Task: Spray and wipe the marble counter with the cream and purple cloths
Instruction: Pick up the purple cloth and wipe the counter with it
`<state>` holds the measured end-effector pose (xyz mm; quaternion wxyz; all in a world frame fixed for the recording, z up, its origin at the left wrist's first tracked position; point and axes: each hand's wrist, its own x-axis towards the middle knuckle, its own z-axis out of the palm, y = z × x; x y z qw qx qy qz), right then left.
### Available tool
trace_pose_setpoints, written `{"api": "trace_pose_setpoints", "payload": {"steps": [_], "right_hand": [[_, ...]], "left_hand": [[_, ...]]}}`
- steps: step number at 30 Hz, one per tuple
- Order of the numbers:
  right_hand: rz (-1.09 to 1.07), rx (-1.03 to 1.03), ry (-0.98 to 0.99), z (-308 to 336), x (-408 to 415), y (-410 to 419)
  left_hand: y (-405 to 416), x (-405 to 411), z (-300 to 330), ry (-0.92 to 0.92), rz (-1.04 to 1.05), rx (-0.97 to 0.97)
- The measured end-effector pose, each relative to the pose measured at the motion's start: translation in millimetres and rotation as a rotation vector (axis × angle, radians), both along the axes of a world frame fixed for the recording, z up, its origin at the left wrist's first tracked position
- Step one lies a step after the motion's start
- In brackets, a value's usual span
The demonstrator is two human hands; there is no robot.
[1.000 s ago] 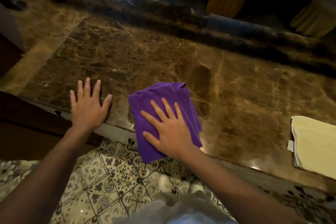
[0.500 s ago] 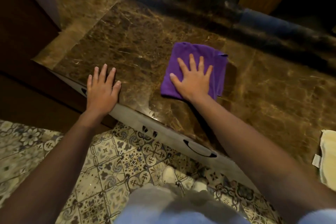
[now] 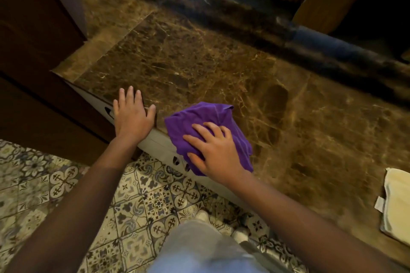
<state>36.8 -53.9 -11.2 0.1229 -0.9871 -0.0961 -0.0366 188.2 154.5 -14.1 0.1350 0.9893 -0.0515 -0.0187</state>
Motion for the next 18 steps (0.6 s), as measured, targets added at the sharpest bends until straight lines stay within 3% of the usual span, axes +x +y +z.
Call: {"api": "trace_pose_setpoints", "payload": {"steps": [4,7,10,14,18], "right_hand": [[-0.136,0.128,-0.041,22.0,-8.1,-17.4],[-0.453,0.178,-0.027,38.2,-6.6,-49.3],[-0.675,0.017,0.149,38.4,-6.6,-76.2],[-0.693,0.001,0.238,39.6,-10.1,-70.4],[-0.671,0.037,0.33,45.1,-10.2,-50.9]], "left_hand": [[-13.3,-60.9,15.3,-0.092,0.116,-0.208],[-24.0,-95.3,16.5,0.084,0.159,-0.327],[-33.9,-110.0,17.8,0.245,0.091,-0.366],[-46.0,-114.5,17.5,0.474,0.126,-0.554],[-51.0,-116.4,15.5,0.563,0.168,-0.713]]}}
